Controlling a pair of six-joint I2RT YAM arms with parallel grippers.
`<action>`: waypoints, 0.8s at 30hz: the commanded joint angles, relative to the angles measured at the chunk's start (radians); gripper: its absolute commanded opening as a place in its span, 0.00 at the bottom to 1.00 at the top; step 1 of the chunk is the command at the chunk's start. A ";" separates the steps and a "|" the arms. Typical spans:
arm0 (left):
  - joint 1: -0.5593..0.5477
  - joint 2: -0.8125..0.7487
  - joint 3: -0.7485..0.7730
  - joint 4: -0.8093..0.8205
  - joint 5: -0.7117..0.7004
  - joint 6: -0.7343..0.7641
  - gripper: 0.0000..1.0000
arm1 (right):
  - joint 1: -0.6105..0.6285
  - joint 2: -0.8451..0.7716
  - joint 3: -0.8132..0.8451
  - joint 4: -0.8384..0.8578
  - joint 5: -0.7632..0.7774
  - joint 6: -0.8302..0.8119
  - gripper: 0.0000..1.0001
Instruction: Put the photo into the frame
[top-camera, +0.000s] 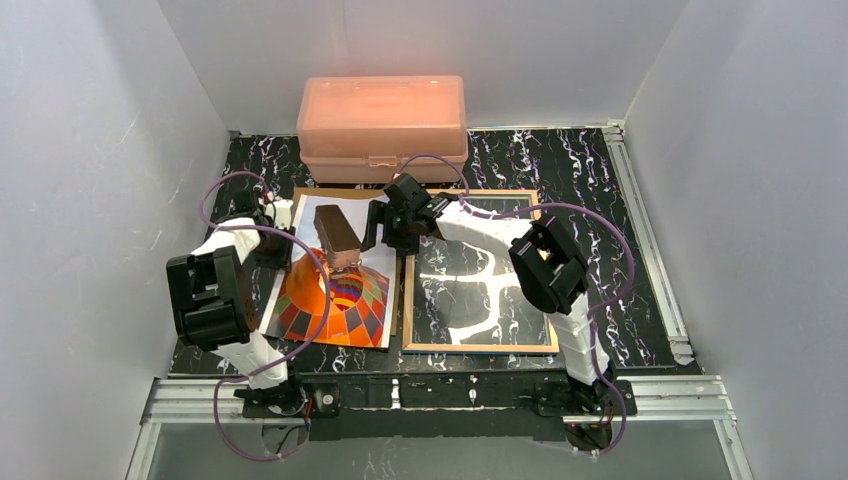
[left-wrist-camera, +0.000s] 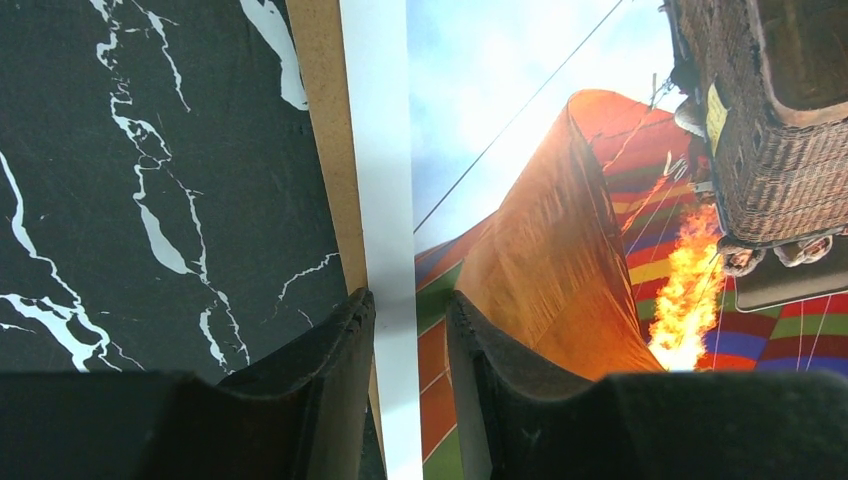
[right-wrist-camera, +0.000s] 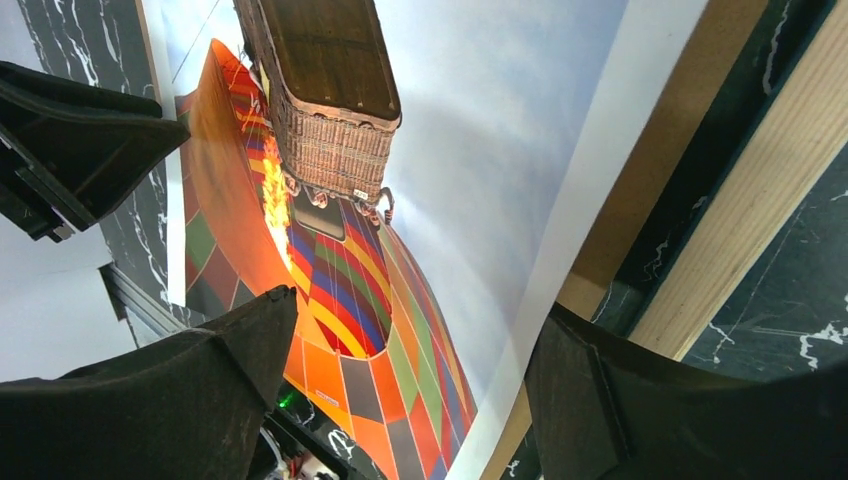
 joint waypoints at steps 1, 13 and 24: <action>-0.017 0.004 -0.039 -0.072 0.071 -0.007 0.30 | 0.010 -0.011 0.064 -0.025 0.017 -0.079 0.82; 0.009 -0.066 0.117 -0.264 0.143 -0.001 0.39 | 0.009 -0.062 0.137 -0.108 0.064 -0.124 0.17; -0.053 -0.345 0.581 -0.708 0.419 -0.017 0.93 | 0.083 -0.186 0.176 -0.044 0.136 0.099 0.17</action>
